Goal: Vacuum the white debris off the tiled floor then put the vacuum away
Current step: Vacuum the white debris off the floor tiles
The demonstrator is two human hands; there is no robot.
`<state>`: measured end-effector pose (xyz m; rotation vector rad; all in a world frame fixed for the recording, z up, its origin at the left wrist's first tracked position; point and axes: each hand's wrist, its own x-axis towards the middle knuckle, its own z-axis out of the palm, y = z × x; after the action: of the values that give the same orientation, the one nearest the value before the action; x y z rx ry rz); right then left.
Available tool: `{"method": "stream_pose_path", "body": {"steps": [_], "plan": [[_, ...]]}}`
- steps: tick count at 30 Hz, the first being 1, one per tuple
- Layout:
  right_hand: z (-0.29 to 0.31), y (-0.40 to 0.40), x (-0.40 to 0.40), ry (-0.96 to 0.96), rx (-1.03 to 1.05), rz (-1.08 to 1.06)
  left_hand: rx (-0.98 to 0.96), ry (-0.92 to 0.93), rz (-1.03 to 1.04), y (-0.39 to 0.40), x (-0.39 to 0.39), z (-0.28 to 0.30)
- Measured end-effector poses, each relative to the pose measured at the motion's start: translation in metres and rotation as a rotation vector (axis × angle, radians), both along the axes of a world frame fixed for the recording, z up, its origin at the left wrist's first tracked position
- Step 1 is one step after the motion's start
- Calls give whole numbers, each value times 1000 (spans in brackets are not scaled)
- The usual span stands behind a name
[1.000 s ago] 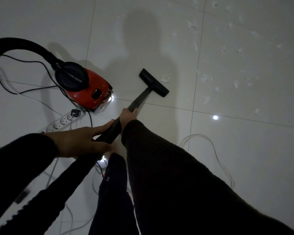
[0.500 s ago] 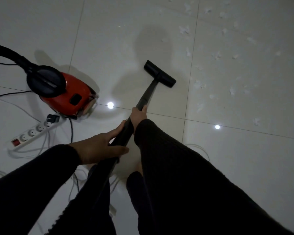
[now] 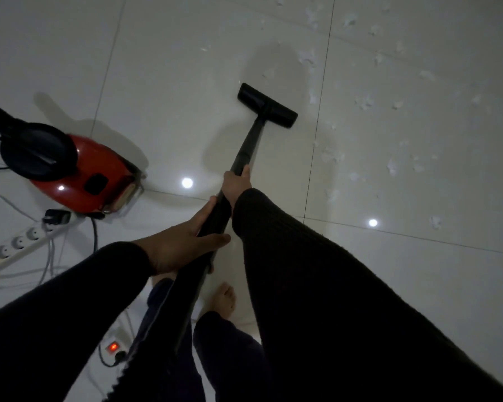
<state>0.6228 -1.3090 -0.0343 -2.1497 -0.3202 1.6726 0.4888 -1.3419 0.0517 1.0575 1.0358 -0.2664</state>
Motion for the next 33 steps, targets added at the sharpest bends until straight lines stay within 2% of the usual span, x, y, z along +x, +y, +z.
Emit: {"method": "stream_pose_path", "body": {"steps": [3, 14, 19, 26, 33], "plan": [[0, 17, 11, 29, -21, -93, -1, -8, -2, 12, 14, -8], [2, 118, 62, 37, -12, -79, 12, -53, 34, 109, 66, -22], [-1, 152, 78, 42, -20, -145, 12, -67, -13, 142, 86, -19], [-8, 180, 105, -27, -14, -58, -15, -84, 9, 171, 109, -27], [-6, 213, 117, -20, -44, -97, 8, -56, -14, 209, 123, -26]]}}
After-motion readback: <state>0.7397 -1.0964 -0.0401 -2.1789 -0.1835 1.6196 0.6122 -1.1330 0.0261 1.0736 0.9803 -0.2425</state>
